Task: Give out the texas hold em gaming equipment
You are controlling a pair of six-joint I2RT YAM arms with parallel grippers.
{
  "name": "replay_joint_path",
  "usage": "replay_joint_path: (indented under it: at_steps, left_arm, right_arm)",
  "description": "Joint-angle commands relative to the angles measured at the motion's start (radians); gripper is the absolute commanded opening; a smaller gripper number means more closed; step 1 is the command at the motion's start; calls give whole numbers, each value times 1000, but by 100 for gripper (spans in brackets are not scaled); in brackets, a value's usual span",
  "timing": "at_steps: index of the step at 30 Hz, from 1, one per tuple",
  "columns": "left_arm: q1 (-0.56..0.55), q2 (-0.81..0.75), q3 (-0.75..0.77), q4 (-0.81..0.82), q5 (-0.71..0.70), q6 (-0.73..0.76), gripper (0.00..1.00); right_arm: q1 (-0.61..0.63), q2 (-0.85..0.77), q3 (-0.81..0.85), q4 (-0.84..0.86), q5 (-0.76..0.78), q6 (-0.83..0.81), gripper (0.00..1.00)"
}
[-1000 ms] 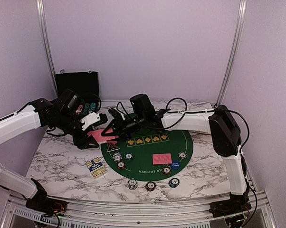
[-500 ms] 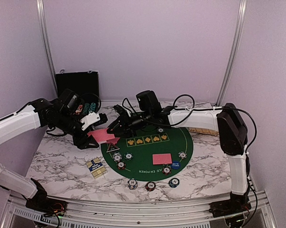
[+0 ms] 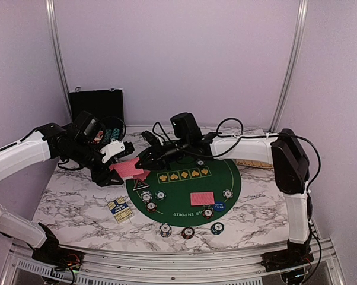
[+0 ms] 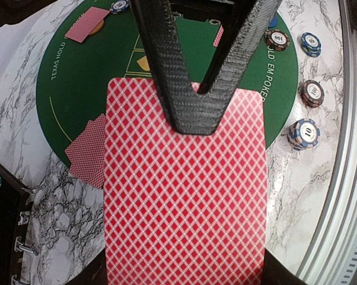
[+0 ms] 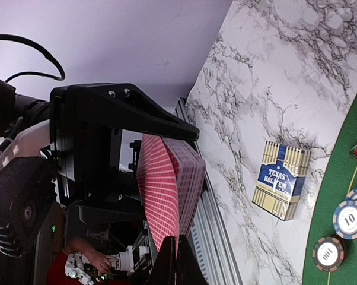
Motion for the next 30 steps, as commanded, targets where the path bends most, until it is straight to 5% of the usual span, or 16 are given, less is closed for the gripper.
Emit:
replay_joint_path:
  at_steps: [1, 20, 30]
  left_arm:
    - [5, -22, 1, 14, 10, 1, 0]
    - [8, -27, -8, 14, -6, 9, 0]
    - [9, -24, -7, 15, -1, 7, 0]
  right_arm:
    - [-28, -49, 13, -23, -10, -15, 0]
    - [-235, -88, -29, -90, 7, -98, 0]
    - [-411, 69, 110, -198, 133, -188, 0]
